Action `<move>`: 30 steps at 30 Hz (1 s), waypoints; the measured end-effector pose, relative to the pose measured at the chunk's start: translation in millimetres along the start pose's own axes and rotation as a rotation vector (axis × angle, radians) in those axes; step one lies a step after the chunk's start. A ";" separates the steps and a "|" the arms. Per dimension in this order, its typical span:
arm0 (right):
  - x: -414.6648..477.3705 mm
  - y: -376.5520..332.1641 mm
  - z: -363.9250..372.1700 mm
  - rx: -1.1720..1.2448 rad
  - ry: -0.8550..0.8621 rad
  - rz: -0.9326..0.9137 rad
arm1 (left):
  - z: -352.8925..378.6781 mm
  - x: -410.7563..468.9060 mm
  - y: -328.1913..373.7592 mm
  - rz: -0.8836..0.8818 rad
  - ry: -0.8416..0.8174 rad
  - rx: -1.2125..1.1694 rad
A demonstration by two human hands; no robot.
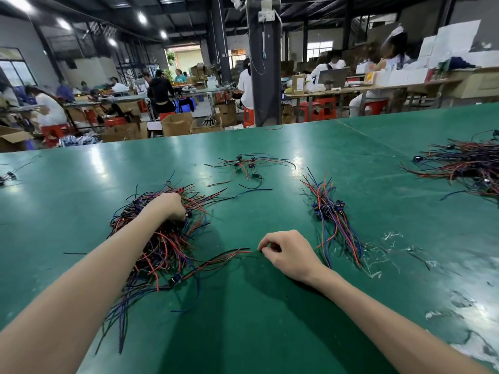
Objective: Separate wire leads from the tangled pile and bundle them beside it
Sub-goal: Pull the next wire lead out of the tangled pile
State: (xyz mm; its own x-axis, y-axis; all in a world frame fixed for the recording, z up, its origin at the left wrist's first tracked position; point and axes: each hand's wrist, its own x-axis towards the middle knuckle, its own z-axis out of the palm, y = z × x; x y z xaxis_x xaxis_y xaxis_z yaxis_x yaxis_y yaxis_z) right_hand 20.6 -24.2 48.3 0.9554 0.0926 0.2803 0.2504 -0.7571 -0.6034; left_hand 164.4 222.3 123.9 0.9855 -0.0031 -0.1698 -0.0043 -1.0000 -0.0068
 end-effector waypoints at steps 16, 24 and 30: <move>2.0 3.0 -0.6 0.074 0.016 0.036 | 19.1 10.0 -1.8 -0.091 0.277 -0.172; 2.0 4.6 0.7 0.085 0.012 0.038 | -14.4 6.7 -24.6 -0.087 0.564 -0.622; 3.0 6.8 2.5 0.080 0.015 0.035 | -27.4 -6.7 -38.5 -0.007 0.698 -0.793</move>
State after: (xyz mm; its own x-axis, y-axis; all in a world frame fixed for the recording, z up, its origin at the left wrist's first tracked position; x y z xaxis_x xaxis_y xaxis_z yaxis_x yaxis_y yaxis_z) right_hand 25.6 -27.5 43.2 0.9615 0.0569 0.2689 0.2293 -0.7057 -0.6703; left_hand 162.6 260.6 152.3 0.8651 0.2516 0.4339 -0.1341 -0.7175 0.6835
